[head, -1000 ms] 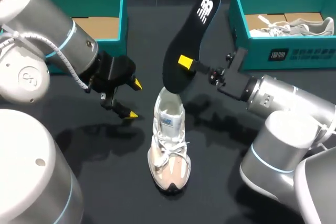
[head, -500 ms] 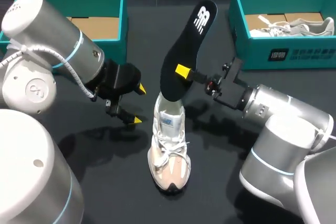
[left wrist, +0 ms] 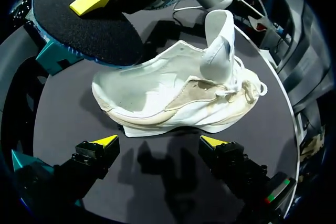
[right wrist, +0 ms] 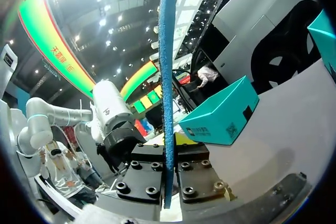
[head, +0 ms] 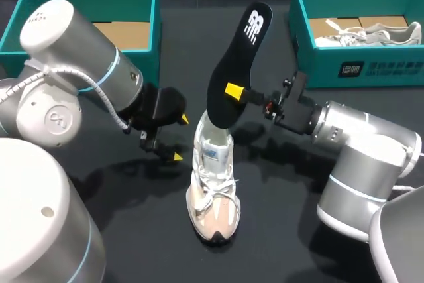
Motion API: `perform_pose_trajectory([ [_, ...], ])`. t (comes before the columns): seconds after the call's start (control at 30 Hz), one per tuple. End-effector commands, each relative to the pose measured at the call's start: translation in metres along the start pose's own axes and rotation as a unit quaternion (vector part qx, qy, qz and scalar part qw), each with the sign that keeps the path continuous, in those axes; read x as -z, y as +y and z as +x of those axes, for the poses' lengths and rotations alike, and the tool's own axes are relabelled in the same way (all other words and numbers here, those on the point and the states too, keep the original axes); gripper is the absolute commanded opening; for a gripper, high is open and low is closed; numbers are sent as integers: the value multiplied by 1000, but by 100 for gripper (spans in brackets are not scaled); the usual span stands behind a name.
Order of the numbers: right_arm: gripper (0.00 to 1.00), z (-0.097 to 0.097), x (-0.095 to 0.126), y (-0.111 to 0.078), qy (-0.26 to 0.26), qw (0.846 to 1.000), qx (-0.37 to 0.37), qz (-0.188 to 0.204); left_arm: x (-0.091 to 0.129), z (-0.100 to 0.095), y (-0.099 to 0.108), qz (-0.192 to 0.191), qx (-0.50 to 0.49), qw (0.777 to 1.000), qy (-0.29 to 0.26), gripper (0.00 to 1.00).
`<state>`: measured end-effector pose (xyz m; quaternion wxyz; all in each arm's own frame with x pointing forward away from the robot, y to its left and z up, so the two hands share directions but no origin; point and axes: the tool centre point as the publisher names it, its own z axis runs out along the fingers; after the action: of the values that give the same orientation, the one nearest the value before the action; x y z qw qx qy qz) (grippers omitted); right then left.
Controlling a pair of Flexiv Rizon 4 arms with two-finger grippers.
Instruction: Take the shoe out of the shoebox, open the shoe tongue, remove and reinsert the insole, then place the shoe into the shoebox
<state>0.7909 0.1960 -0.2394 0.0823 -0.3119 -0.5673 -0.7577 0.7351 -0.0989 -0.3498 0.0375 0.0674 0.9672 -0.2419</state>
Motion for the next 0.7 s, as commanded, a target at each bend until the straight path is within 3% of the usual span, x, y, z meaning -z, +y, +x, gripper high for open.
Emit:
perform_pose_trajectory([
  [0.03, 0, 3, -3, -2, -5, 1000, 0, -1, 0, -3, -3, -5, 0, 1000, 3, 100],
  [0.23, 0, 3, -3, -2, -5, 1000, 0, -1, -9, -8, -4, -6, -1, 1000, 4, 100],
  [0.7, 0, -3, -8, -14, 40, 998, 25, 47, -21, -19, -9, -5, -10, 1000, 28, 100],
])
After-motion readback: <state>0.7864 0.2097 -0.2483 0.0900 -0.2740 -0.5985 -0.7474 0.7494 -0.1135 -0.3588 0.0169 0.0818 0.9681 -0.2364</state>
